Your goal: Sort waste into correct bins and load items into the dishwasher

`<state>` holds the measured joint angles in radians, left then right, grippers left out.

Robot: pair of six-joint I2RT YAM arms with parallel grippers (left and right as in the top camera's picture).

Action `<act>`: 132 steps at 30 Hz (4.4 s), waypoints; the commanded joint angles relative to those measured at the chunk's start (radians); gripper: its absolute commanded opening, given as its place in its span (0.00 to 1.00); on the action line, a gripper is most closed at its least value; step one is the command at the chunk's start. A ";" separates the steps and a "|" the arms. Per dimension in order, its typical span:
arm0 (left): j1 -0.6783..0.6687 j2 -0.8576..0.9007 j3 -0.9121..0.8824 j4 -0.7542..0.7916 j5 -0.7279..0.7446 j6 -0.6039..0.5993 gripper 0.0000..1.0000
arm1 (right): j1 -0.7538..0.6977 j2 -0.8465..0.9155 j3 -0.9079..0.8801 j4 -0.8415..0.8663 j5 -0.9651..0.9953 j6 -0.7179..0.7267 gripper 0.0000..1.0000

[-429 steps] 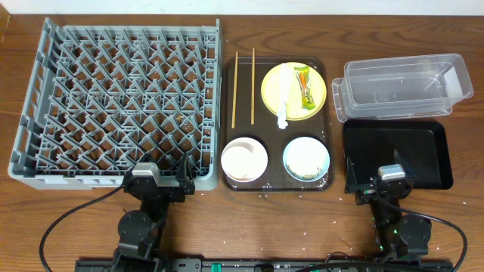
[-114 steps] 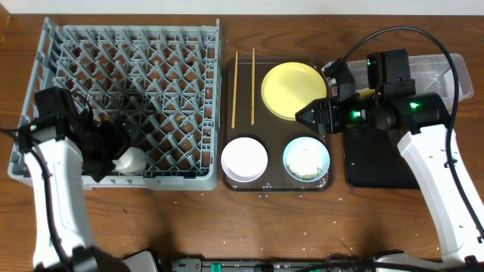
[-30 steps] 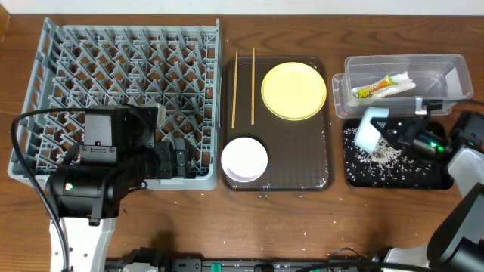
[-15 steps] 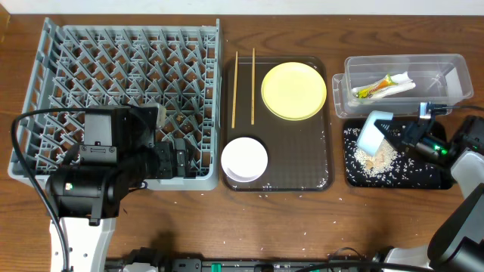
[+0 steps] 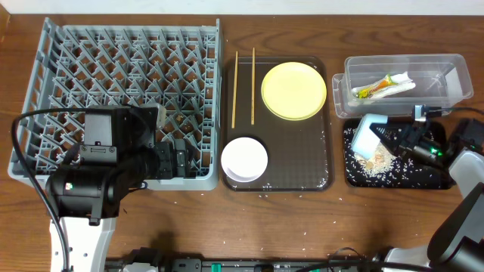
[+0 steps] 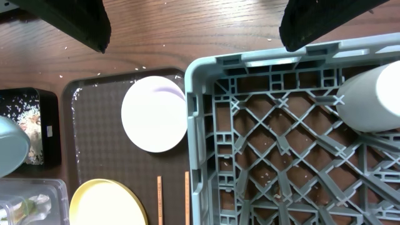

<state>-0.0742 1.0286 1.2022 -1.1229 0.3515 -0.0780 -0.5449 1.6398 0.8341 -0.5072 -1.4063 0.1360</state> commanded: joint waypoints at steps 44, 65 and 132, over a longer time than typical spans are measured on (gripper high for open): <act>-0.008 0.004 0.025 0.082 0.060 -0.096 0.88 | 1.205 -0.129 0.035 -0.009 1.571 0.135 0.69; -0.375 0.762 0.262 0.587 -0.290 -0.118 0.61 | 0.468 -0.422 0.445 -0.502 1.319 0.368 0.94; -0.221 0.808 0.213 0.398 -0.366 -0.145 0.28 | 0.457 -0.422 0.445 -0.573 1.320 0.356 0.97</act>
<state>-0.2951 1.8347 1.4220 -0.7139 -0.0467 -0.2359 -0.0811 1.2282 1.2686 -1.0767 -0.0799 0.4873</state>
